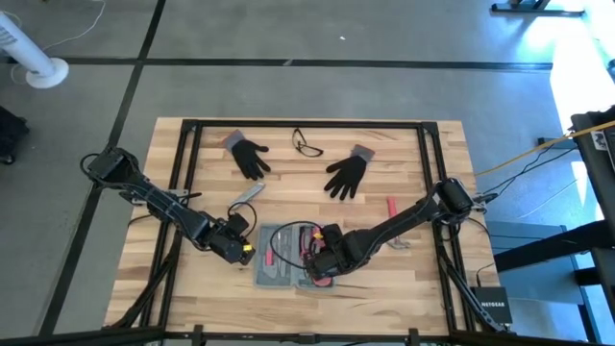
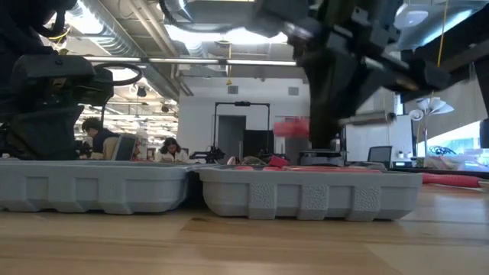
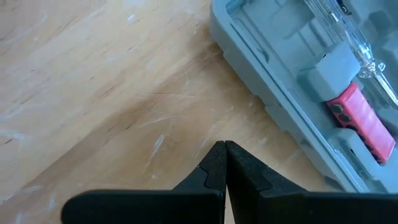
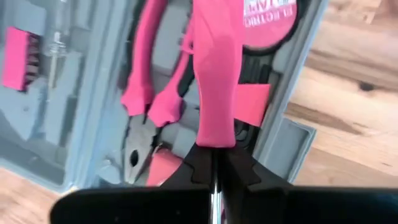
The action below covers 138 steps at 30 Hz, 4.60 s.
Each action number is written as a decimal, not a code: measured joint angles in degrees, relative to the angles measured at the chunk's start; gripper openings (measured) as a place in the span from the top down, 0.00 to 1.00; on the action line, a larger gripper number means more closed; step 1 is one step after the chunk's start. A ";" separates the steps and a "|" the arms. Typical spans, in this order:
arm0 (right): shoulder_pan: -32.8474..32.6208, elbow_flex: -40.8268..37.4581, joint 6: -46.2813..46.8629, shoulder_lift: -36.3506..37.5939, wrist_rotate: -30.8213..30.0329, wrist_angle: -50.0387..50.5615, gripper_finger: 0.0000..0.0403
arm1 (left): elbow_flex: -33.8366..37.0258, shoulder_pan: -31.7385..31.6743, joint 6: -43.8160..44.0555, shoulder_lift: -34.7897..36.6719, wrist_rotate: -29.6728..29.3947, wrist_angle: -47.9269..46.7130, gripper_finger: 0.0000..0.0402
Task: Prefit tool cases
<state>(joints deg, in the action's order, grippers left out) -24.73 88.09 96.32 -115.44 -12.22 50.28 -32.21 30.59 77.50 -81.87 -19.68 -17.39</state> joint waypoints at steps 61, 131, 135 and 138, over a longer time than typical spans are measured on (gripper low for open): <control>12.41 -49.41 2.40 30.82 3.90 -14.73 0.87 | -0.02 1.57 1.94 0.00 -2.19 -0.67 1.00; 9.20 -41.76 1.26 22.60 5.45 -18.66 1.00 | -0.02 1.62 0.47 0.02 -2.23 -0.79 1.00; 9.22 -41.76 1.34 22.60 6.41 -18.72 1.00 | -0.02 1.62 0.49 0.02 -2.25 -0.77 1.00; 9.22 -41.76 1.35 22.60 6.87 -18.74 1.00 | -0.02 1.62 0.69 0.02 -2.25 -0.73 1.00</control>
<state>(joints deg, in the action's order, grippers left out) -15.51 46.33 97.67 -92.84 -5.34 31.54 -32.23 32.21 78.19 -81.84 -21.93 -18.12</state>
